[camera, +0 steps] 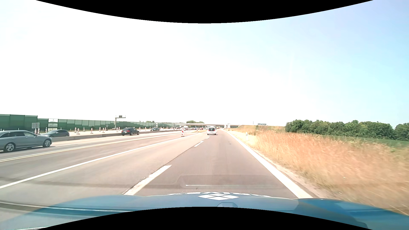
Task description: Follow the waypoints while adhering to traffic rules and regulations
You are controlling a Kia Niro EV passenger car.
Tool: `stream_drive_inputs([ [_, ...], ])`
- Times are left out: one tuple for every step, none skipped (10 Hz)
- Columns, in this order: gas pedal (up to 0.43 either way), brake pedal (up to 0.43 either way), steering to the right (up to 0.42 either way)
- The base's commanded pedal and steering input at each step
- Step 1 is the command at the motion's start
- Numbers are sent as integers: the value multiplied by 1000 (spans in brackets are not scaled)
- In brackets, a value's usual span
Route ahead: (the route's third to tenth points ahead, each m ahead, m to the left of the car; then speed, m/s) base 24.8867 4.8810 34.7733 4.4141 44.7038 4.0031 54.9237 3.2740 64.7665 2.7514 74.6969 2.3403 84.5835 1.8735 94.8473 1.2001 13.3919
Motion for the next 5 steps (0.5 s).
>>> stream_drive_inputs([
  [189,0,-6],
  [189,0,-6],
  [189,0,-6],
  [189,0,-6],
  [189,0,-6],
])
